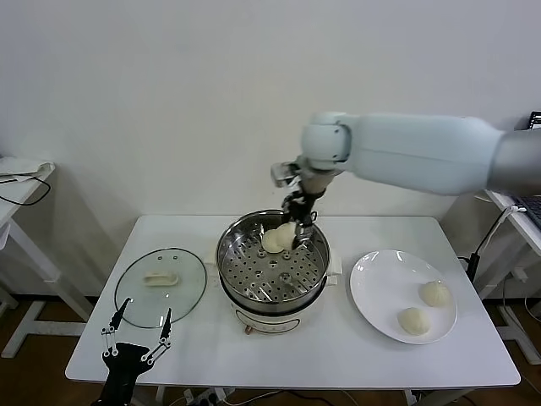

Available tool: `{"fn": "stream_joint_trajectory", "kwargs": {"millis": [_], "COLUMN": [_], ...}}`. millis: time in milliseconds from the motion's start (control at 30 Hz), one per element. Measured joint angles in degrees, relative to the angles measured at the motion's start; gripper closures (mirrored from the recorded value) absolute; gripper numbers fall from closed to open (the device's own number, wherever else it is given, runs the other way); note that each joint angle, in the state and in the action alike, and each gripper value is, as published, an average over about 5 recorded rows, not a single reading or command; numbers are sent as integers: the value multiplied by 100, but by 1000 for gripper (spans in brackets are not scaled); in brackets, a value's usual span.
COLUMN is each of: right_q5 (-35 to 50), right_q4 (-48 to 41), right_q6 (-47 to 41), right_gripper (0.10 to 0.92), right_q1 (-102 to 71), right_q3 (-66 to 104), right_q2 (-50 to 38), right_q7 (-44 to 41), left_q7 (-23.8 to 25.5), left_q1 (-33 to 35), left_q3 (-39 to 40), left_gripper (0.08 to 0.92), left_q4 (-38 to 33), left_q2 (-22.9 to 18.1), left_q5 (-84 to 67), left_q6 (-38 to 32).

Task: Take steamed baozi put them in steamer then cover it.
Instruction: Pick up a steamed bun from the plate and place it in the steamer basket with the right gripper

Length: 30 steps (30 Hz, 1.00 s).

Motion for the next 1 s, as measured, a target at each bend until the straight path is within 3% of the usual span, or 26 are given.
{"fn": "stream_joint_trajectory", "kwargs": {"millis": [800,1000], "right_q5": [226,231], "right_q4": [-897,-919], "right_q6": [-190,-170], "right_gripper": [395,293], "right_q1": [-983,-1023], "right_q3": [-5,32], "right_q2": [1170,1182], "right_q7": [826,838], "left_q7": [-7,-8], "left_q1": [51,49], "left_q3": [-51,-62], "left_gripper": [177,177], "left_q4": [-46,-45], "left_q2": [-20,-29], "left_q5": [15,15], "left_q6": [-15,-15]}}
